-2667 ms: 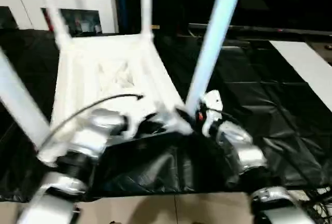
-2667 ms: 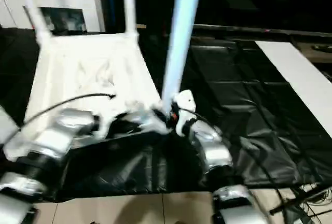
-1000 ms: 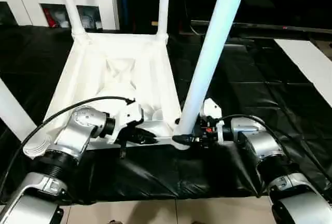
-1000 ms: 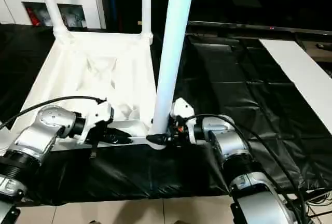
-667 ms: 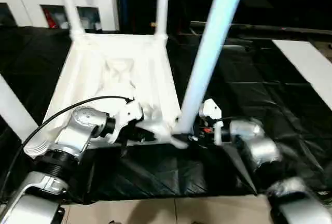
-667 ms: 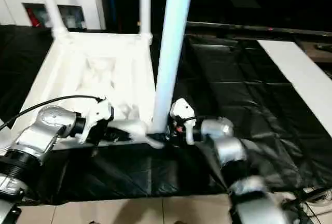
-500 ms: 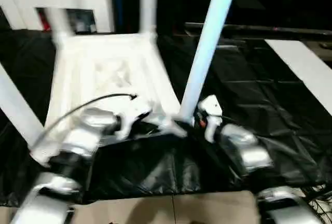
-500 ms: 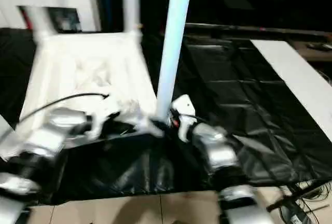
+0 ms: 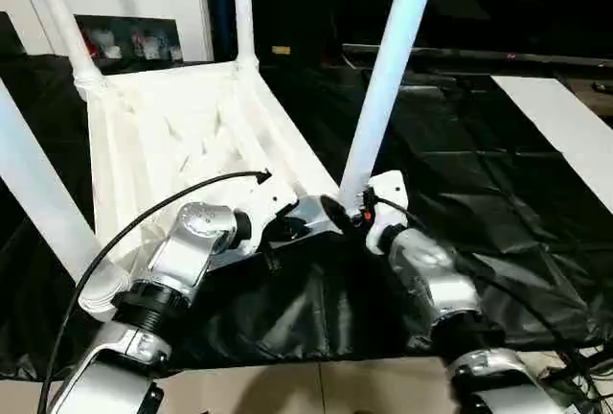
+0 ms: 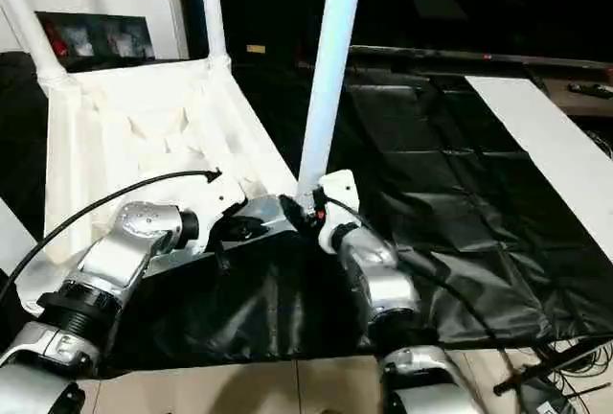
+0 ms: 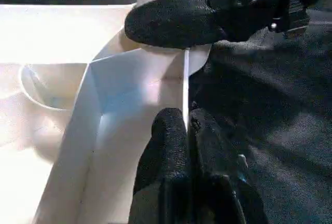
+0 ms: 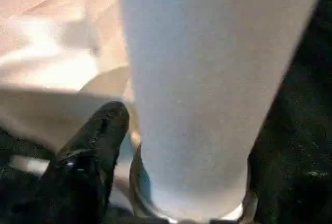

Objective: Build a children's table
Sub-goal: Rotate leg to tighten

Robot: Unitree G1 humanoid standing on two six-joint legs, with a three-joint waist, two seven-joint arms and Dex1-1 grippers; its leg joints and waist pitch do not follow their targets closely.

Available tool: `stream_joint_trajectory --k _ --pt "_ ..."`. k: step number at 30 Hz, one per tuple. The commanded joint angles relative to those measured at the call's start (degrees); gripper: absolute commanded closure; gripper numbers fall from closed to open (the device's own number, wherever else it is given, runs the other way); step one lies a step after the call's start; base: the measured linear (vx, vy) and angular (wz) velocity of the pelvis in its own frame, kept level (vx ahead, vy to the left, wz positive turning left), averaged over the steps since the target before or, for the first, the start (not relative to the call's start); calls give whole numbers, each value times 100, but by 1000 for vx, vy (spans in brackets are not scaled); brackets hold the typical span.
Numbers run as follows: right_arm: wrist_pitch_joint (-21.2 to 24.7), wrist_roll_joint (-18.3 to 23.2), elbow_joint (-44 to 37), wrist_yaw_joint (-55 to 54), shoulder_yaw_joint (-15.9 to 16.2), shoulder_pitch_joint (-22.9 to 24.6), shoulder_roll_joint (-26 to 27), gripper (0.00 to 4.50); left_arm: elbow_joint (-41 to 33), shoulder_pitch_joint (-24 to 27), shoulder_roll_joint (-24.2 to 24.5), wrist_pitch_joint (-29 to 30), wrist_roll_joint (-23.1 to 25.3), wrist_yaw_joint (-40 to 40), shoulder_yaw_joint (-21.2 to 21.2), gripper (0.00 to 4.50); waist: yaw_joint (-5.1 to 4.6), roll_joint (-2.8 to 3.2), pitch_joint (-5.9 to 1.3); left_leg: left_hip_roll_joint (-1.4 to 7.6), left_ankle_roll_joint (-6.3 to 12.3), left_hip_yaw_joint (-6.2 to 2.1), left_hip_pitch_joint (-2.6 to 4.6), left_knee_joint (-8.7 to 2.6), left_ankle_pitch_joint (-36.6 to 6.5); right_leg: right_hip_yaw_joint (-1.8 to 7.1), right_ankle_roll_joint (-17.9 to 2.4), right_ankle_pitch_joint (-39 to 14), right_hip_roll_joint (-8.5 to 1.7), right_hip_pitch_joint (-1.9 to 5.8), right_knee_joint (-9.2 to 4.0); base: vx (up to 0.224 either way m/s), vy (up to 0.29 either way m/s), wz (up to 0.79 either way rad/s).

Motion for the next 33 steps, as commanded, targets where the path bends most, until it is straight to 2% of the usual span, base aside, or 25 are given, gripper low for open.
stream_joint_trajectory --k 1,2,3,5,10,11,15,17,19,22,23,29,30,33 --pt "-45 -90 -84 718 382 -6 -164 75 -104 124 -48 -300 -266 -499 -292 450 10 14 -280 68 214 21 -41 -432 -1324 300 -868 -1610 -276 251 -526 0 0 0" --pt "-152 -133 -19 1033 419 -39 -414 75 -120 142 83 -377 -329 -712 -262 450 33 -6 -289 60 286 40 -42 -406 -1135 301 -965 -1367 -276 264 -498 0 0 0" --pt "-187 -132 20 1164 412 -60 -508 75 -123 148 136 -403 -365 -812 -245 450 44 -1 -296 57 314 48 -29 -398 -1058 306 -1017 -1249 -278 263 -480 0 0 0" --pt "-247 -86 34 1553 429 -89 -693 75 -117 151 257 -533 -428 -1047 -228 450 48 -13 -306 55 416 56 -51 -388 -776 307 -1172 -807 -268 294 -422 0 0 0" --pt "-336 3 -4 2561 607 -150 -1056 75 -106 142 580 -660 -534 -1585 -212 450 43 4 -324 65 587 62 -35 -361 -528 298 -1430 -253 -258 316 -348 0 0 0" --pt "-314 68 -5 2901 678 -179 -1123 90 -76 127 690 -694 -576 -1770 -207 450 43 -5 -320 65 613 66 -33 -360 -535 300 -1475 -224 -264 321 -346 0 0 0" --pt "-166 275 -46 3510 752 -239 -1189 125 -52 102 885 -742 -628 -2101 -244 450 53 -4 -305 78 561 59 -25 -374 -697 298 -1485 -445 -279 324 -362 0 0 0" --pt "-87 367 -58 3771 785 -270 -1207 125 -44 89 941 -738 -672 -2225 -247 450 53 8 -300 87 535 56 -9 -381 -758 302 -1510 -481 -275 314 -363 0 0 0" --pt "-94 368 -36 4019 841 -303 -1225 152 -36 86 1023 -744 -688 -2390 -279 450 65 13 -304 93 504 58 1 -378 -776 300 -1540 -458 -278 311 -351 0 0 0" --pt "-74 346 26 4248 919 -338 -1247 160 3 89 1089 -816 -679 -2505 -319 450 110 17 -309 98 476 68 20 -370 -667 303 -1585 -273 -274 307 -326 0 0 0" --pt "-80 343 52 4326 950 -350 -1247 180 15 87 1110 -831 -678 -2552 -338 450 125 22 -308 95 475 70 10 -369 -656 301 -1597 -231 -272 315 -317 0 0 0" --pt "-115 335 103 4400 1016 -336 -1154 207 66 78 1142 -865 -711 -2648 -357 450 150 39 -300 96 349 60 6 -383 -800 300 -1521 -480 -282 318 -338 0 0 0" --pt "-109 339 97 4398 1018 -329 -1147 208 73 75 1141 -865 -710 -2650 -357 450 148 28 -304 93 325 61 7 -380 -824 301 -1502 -518 -281 319 -341 0 0 0" --pt "-77 367 -23 4359 1065 -180 -1074 212 112 82 1142 -841 -720 -2645 -369 450 154 47 -307 93 309 55 3 -382 -781 302 -1498 -473 -281 321 -335 0 0 0"
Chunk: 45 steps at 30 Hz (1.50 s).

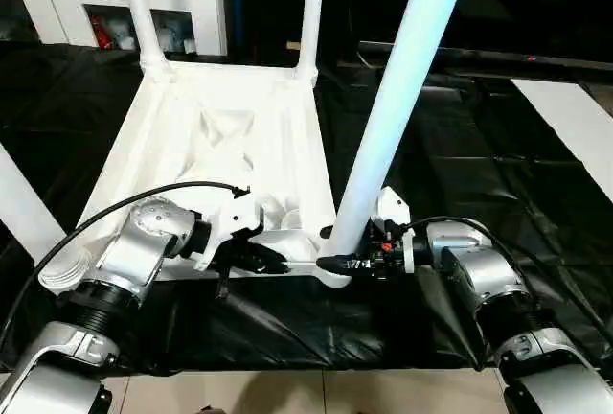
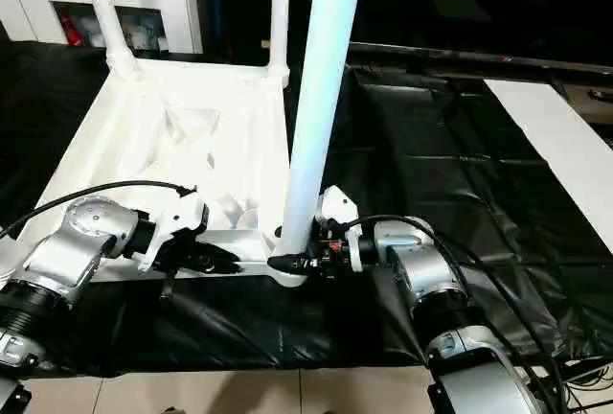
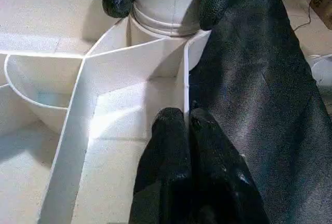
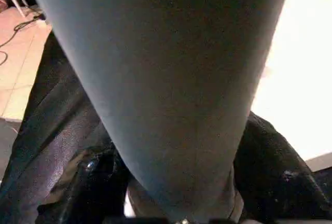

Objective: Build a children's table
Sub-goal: Rotate leg to tighten

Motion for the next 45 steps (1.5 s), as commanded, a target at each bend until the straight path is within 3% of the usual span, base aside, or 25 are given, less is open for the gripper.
stream_joint_trajectory --k 1,6,10,11,14,20,21,25,26,29,33,34,40,45 --pt "64 23 -61 80 172 120 81 212 26 -6 -61 15 -54 -182 -210 450 1 82 -325 83 303 51 11 -381 -790 306 -1495 -446 -282 321 -369 0 0 0" --pt "113 27 -173 -18 150 272 155 212 -3 49 -58 49 -68 -160 -180 450 0 94 -325 83 282 48 13 -388 -828 306 -1509 -414 -281 324 -368 0 0 0" --pt "113 -153 -56 -1615 -191 378 546 212 88 -26 -329 243 106 617 -59 450 -22 94 -292 84 143 43 23 -421 -993 317 -1422 -722 -287 295 -406 0 0 0" --pt "169 -152 11 -2453 -427 401 813 212 119 -81 -578 345 197 1134 -7 450 -40 105 -274 73 -53 15 35 -448 -1295 311 -1214 -1432 -307 293 -469 0 0 0" --pt "221 -109 86 -3433 -694 424 1201 231 69 -120 -948 521 254 1640 -12 450 -75 109 -251 65 -147 -3 47 -453 -1621 315 -931 -2188 -316 251 -568 0 0 0" --pt "120 -253 282 -4865 -848 306 1861 245 57 -226 -1645 761 398 2568 -34 450 -128 99 -243 26 -119 -31 38 -462 -1820 290 -596 -2761 -293 201 -659 0 0 0" --pt "119 -372 333 -5238 -793 217 2091 245 8 -246 -1825 820 472 2758 -120 450 -139 131 -249 32 -122 -35 45 -465 -1844 297 -583 -2692 -288 185 -660 0 0 0" --pt "13 -407 285 -5464 -815 166 2279 245 -106 -207 -1929 913 533 2827 -182 450 -152 133 -266 28 -57 -33 17 -472 -1828 298 -609 -2355 -269 194 -631 0 0 0" --pt "6 -383 274 -5458 -840 168 2272 212 -113 -202 -1914 904 535 2811 -186 450 -153 132 -273 27 -48 -30 12 -473 -1806 300 -626 -2268 -267 200 -626 0 0 0" --pt "-34 -230 176 -5315 -983 197 2169 176 -164 -158 -1813 852 540 2762 -166 450 -158 128 -277 36 3 -16 7 -477 -1731 306 -728 -1947 -259 212 -595 0 0 0" --pt "53 -104 -31 -4717 -1016 257 1782 158 -273 -34 -1593 738 420 2525 -58 450 -159 118 -289 47 93 -1 -20 -466 -1558 313 -851 -1616 -258 240 -565 0 0 0" --pt "77 -92 -65 -4613 -1012 262 1709 145 -291 -9 -1555 706 403 2462 -47 450 -166 85 -289 46 136 14 -28 -457 -1479 315 -892 -1525 -251 243 -559 0 0 0" --pt "322 -76 -299 -3365 -823 277 862 84 -315 80 -1162 624 228 1974 122 450 -125 58 -315 34 338 44 -49 -407 -906 315 -1089 -968 -254 306 -487 0 0 0" --pt "435 -5 -473 -2102 -576 275 298 78 -388 111 -865 453 -58 1246 179 450 -125 61 -315 45 435 54 -40 -393 -791 315 -1243 -772 -257 313 -460 0 0 0"
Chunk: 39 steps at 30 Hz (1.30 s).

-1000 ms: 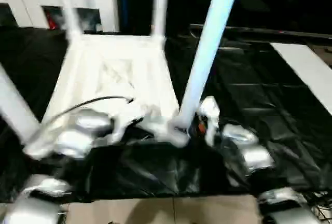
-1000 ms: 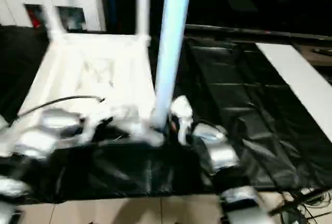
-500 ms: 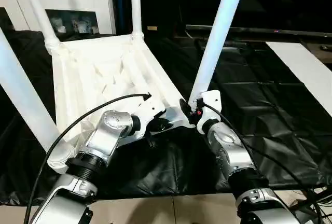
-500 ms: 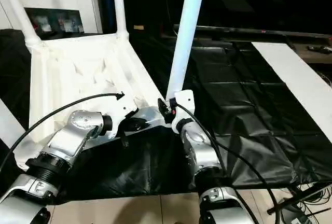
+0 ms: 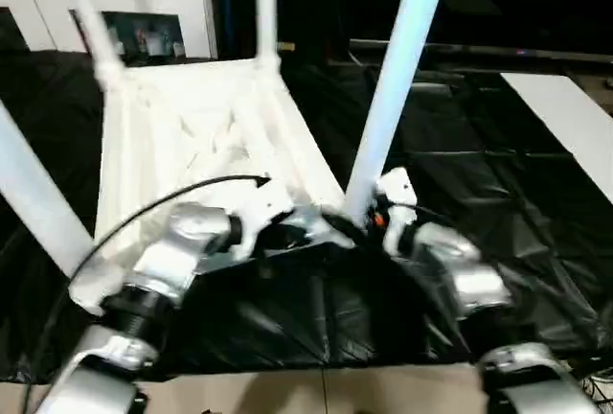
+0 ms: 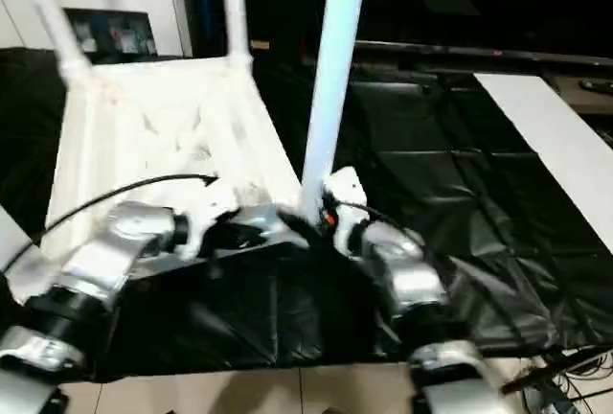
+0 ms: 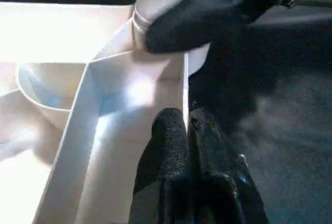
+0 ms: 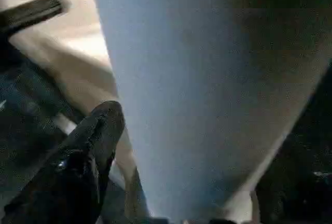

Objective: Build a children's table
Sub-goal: Rotate leg to tighten

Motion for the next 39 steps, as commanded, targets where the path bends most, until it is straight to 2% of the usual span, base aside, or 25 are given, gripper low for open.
stream_joint_trajectory --k 1,4,8,14,21,31,34,37,39 --pt "126 126 -216 577 48 23 -163 78 -104 77 -23 -249 -394 -512 15 450 9 10 -302 57 446 48 -38 -345 -789 300 -1259 -771 -267 322 -423 0 0 0" --pt "81 154 -247 903 117 12 -335 78 -84 85 105 -292 -441 -718 -3 450 21 12 -301 68 473 52 -24 -342 -751 300 -1326 -696 -274 316 -414 0 0 0" --pt "96 292 -163 1288 123 -97 -535 124 84 46 352 -440 -405 -942 -53 450 34 0 -306 67 449 54 -12 -336 -767 297 -1356 -699 -271 319 -403 0 0 0" --pt "124 244 -144 1665 251 -127 -638 176 172 27 460 -493 -420 -1068 -19 450 38 -34 -302 65 427 54 -25 -329 -752 298 -1304 -874 -283 324 -409 0 0 0" --pt "52 242 -12 1772 321 -191 -590 224 191 27 486 -507 -445 -1087 -29 450 31 -34 -296 68 398 54 -20 -329 -762 296 -1301 -959 -284 312 -412 0 0 0" --pt "23 239 32 1776 373 -155 -541 241 284 -25 478 -530 -451 -1100 -52 450 27 -26 -307 64 415 54 -21 -318 -687 297 -1337 -793 -275 321 -390 0 0 0" --pt "60 258 93 1306 237 -83 -365 243 337 -71 335 -420 -373 -808 -62 450 28 -21 -300 64 370 50 -24 -325 -767 297 -1315 -909 -280 320 -403 0 0 0" --pt "3 178 173 373 52 34 -54 243 417 -186 4 -282 -209 -230 -87 450 24 -36 -274 67 238 43 -4 -349 -1000 296 -1168 -1398 -286 292 -461 0 0 0" --pt "8 144 162 -354 -76 165 258 245 401 -222 -292 -142 -124 100 -162 450 11 -25 -266 72 90 22 -7 -371 -1166 294 -1014 -1781 -301 282 -497 0 0 0"
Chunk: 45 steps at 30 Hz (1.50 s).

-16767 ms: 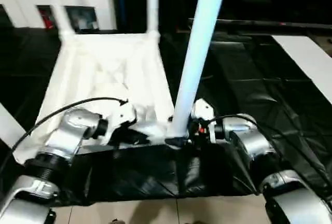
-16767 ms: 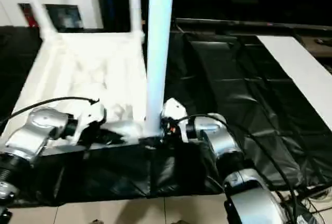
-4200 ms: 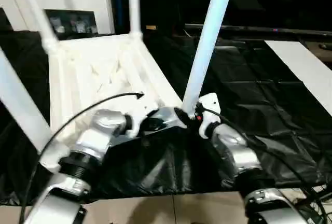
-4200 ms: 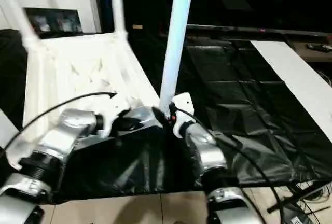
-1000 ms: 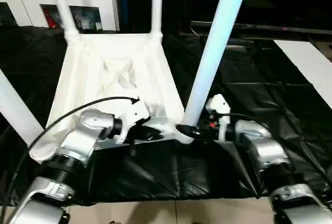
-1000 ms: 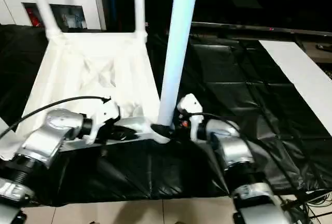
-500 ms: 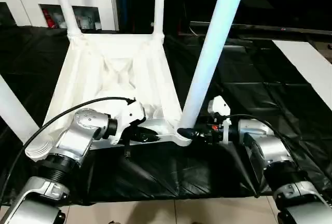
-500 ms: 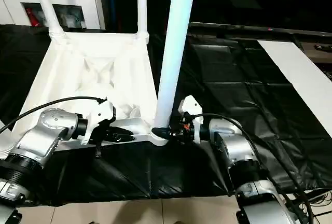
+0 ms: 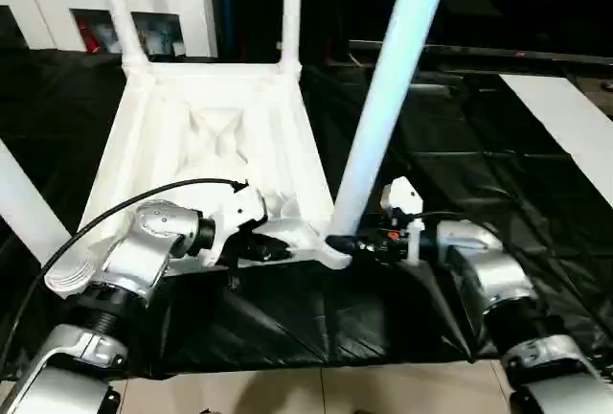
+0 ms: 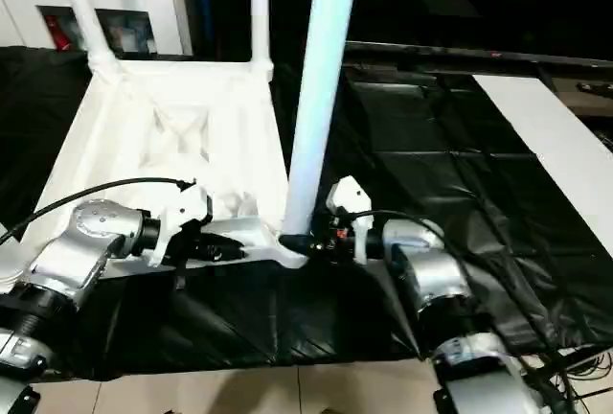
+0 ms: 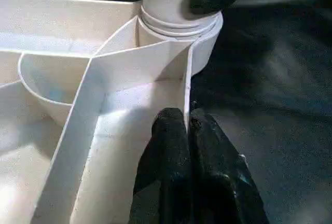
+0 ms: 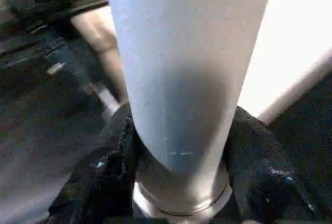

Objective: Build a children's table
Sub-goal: Rotate leg to tighten

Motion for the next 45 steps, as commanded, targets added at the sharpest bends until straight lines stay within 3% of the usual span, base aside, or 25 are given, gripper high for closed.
stream_joint_trajectory --k 1,5,6,9,12,13,15,18,20,25,27,29,32,35,36,39,45 --pt "124 -57 128 -919 -50 134 451 245 -40 -53 -577 151 -68 376 -229 450 12 28 -270 70 55 18 -27 -425 -1182 290 -957 -1848 -302 279 -524 0 0 0" --pt "64 -189 262 -1900 -14 151 1151 246 -145 -34 -1165 389 66 923 -406 450 -17 18 -265 42 13 11 -15 -434 -1390 295 -782 -2166 -286 242 -580 0 0 0" --pt "61 -193 269 -1916 -9 144 1170 246 -148 -32 -1174 394 69 929 -412 450 -15 46 -263 41 18 6 -10 -435 -1425 298 -763 -2212 -287 230 -588 0 0 0" --pt "-30 -321 538 -2525 105 -200 1738 246 -171 -32 -1371 456 165 1121 -524 450 -58 46 -259 28 0 -15 -32 -456 -1622 298 -649 -2424 -270 214 -614 0 0 0" --pt "-155 -333 581 -2609 81 -358 1942 246 -184 -51 -1327 431 259 1119 -546 450 -100 30 -255 19 -23 -30 -12 -460 -1840 294 -568 -2634 -257 187 -640 0 0 0" --pt "-157 -319 559 -2583 63 -353 1935 213 -192 -49 -1304 431 267 1110 -537 450 -120 42 -247 17 -10 -34 -9 -461 -1920 299 -551 -2697 -261 173 -658 0 0 0" --pt "-110 -164 400 -2332 -61 -292 1850 179 -239 -37 -1159 401 305 1055 -475 450 -130 19 -254 26 48 -34 -11 -465 -1894 305 -554 -2590 -257 175 -649 0 0 0" --pt "-72 -128 281 -1905 -81 -192 1397 177 -338 42 -900 358 229 806 -414 450 -129 21 -260 39 109 -28 -24 -469 -1824 316 -617 -2388 -261 181 -637 0 0 0" --pt "-58 -105 249 -1758 -92 -167 1266 134 -369 67 -833 352 194 727 -396 450 -105 16 -291 49 194 0 -47 -448 -1455 335 -840 -1715 -251 217 -560 0 0 0" --pt "-216 -243 267 -778 49 -140 508 116 -499 207 -553 114 -134 166 -245 450 -63 11 -330 42 404 37 -66 -391 -778 338 -1213 -639 -247 291 -440 10 -1 0" --pt "-235 -235 257 -185 101 -160 121 116 -521 255 -394 17 -285 -161 -162 450 -9 1 -370 35 622 65 -55 -338 -344 350 -1447 123 -230 329 -347 51 -4 0" --pt "-175 -132 188 506 176 -194 -206 116 -480 262 -195 -91 -299 -456 -142 450 19 -10 -349 33 768 89 -34 -328 -251 359 -1549 397 -215 305 -331 0 0 0" --pt "-134 -83 156 923 245 -223 -357 116 -444 254 -72 -167 -287 -629 -155 450 34 -16 -340 48 786 79 -33 -333 -386 353 -1551 107 -234 321 -351 0 0 0" --pt "-56 -87 159 1527 372 -298 -532 116 -408 241 137 -212 -307 -936 -173 450 41 -4 -315 67 598 65 -20 -361 -702 352 -1485 -423 -241 307 -391 0 0 0" --pt "-72 -103 179 1650 411 -327 -563 140 -390 232 198 -236 -302 -1013 -180 450 31 -23 -315 67 545 64 -18 -365 -764 355 -1460 -500 -236 305 -394 0 0 0" --pt "-84 -74 236 1829 455 -398 -597 155 -363 215 291 -295 -298 -1130 -184 450 36 -22 -312 70 456 59 -7 -368 -778 359 -1439 -552 -243 299 -392 0 0 0" --pt "-131 -29 346 2099 555 -500 -595 219 -299 205 414 -346 -382 -1292 -199 450 46 -23 -325 66 490 60 -13 -352 -548 355 -1536 -182 -239 312 -338 0 0 0"
